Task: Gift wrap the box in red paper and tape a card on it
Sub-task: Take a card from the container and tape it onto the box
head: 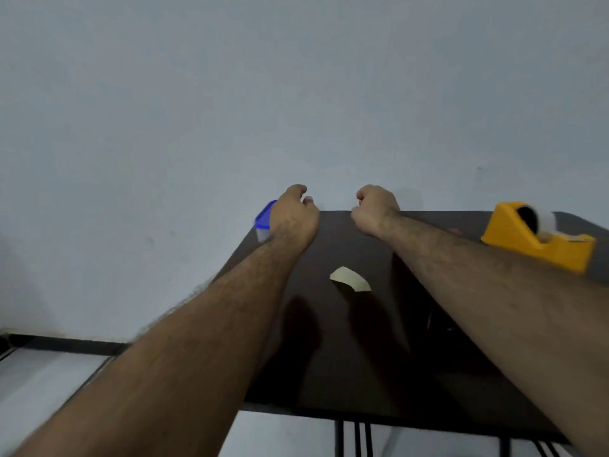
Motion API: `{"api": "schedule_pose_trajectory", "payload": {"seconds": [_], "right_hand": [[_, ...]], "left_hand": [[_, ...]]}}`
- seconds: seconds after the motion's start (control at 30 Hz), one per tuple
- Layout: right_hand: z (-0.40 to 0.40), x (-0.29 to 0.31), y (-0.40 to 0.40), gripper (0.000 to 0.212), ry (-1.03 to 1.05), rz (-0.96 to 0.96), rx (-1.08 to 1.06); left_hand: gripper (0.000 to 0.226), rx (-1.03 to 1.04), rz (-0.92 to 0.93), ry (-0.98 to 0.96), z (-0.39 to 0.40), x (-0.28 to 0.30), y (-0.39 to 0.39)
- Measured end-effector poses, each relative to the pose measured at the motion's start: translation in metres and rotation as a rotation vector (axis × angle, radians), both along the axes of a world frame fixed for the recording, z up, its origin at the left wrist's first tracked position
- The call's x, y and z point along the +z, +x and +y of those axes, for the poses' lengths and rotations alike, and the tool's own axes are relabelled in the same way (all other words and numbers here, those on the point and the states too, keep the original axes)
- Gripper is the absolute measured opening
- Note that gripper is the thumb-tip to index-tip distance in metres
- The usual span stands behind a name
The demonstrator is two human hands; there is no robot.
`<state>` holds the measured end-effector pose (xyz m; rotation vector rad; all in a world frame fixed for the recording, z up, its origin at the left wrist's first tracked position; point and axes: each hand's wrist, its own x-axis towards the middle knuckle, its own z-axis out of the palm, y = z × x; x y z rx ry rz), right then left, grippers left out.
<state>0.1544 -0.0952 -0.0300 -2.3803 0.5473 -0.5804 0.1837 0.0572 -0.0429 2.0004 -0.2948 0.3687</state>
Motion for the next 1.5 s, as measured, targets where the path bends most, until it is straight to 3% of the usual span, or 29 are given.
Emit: {"api": "schedule_pose_trajectory", "payload": {"seconds": [0.1,0.17,0.23,0.33,0.43,0.53,0.83,1.17,1.4,1.5], "right_hand": [[-0.030,0.007,-0.052,0.051,-0.063,-0.011,-0.028],[-0.051,0.011,-0.086,0.047,-0.094,-0.019,-0.098],[-0.074,0.012,-0.118,0.040,-0.070,-0.005,-0.193],[-0.105,-0.006,-0.148,0.034,0.111,0.080,-0.223],[-0.117,-0.038,-0.162,0.061,0.486,-0.073,-0.177],[-0.104,-0.055,-0.177,0.047,0.512,-0.156,-0.169],[-0.100,-0.070,-0.147,0.023,0.240,-0.176,-0.264],[-0.127,-0.053,-0.064,0.026,0.226,-0.136,-0.377],[-0.149,-0.056,-0.035,0.032,0.247,-0.166,-0.289],[-0.157,-0.055,-0.049,0.032,0.147,-0.173,-0.257]], "left_hand": [[0.042,-0.139,0.091,-0.004,-0.038,0.001,-0.039],[0.039,-0.211,0.161,-0.038,-0.063,-0.004,-0.066],[0.050,-0.283,0.230,-0.061,-0.089,-0.011,-0.096],[0.056,-0.339,0.336,-0.195,-0.116,-0.034,-0.145],[0.060,-0.287,0.292,-0.254,-0.132,-0.060,-0.175],[0.051,-0.182,0.200,-0.220,-0.141,-0.069,-0.184],[0.040,-0.148,0.139,-0.063,-0.152,-0.065,-0.133],[0.031,-0.108,0.126,-0.068,-0.201,-0.058,-0.044],[0.036,-0.114,0.119,-0.022,-0.217,-0.060,-0.003],[0.037,-0.100,0.078,0.013,-0.209,-0.058,-0.006]]}}
